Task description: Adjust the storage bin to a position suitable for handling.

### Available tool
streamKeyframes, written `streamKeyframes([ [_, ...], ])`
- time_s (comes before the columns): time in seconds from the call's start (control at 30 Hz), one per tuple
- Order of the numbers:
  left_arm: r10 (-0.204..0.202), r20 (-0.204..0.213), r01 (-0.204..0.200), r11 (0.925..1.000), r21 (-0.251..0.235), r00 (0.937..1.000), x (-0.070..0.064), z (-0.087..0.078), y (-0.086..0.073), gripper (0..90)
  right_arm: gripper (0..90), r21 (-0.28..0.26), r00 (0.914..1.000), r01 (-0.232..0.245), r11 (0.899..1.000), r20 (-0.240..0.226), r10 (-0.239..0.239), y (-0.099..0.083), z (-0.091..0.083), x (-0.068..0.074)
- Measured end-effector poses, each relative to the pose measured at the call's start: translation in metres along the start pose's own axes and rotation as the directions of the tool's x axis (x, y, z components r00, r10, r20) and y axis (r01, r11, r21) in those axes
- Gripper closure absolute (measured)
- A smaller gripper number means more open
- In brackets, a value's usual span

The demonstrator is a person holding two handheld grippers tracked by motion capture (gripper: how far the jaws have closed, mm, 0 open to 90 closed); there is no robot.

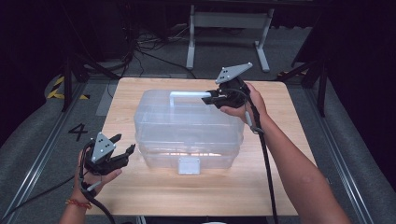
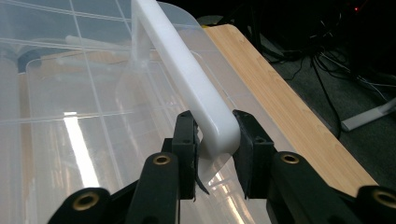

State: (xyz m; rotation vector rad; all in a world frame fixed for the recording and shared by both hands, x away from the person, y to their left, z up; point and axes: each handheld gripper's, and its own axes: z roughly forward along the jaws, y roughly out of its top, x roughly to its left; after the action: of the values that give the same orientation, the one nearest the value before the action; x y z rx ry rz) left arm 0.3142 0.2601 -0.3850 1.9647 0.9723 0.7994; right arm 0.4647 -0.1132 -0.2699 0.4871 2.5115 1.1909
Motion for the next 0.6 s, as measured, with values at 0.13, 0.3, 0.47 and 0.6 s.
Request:
streamKeyframes([
  [0.13,0.018,-0.015,-0.018,0.9998,0.000,0.9997,-0.001,0.005,0.008,40.4,71.5,0.012,0.9999,0.001,1.000,0.014,-0.001,0.004,0.001,-0.001],
  [0.3,0.027,-0.009,-0.027,0.9991,-0.033,0.9996,-0.004,0.010,0.016,40.9,71.1,0.017,0.9997,0.001,1.000,0.024,-0.001,0.007,0.001,-0.003],
  [0.47,0.046,-0.005,-0.046,0.9982,-0.038,0.9989,-0.004,0.013,0.020,41.2,71.0,0.008,0.9998,-0.006,1.000,0.019,0.006,0.006,0.001,-0.005],
  [0.6,0.049,-0.008,-0.049,0.9978,-0.045,0.9988,-0.004,0.012,0.023,41.8,65.9,-0.008,0.9990,0.009,1.000,0.043,-0.008,0.007,-0.002,-0.004],
])
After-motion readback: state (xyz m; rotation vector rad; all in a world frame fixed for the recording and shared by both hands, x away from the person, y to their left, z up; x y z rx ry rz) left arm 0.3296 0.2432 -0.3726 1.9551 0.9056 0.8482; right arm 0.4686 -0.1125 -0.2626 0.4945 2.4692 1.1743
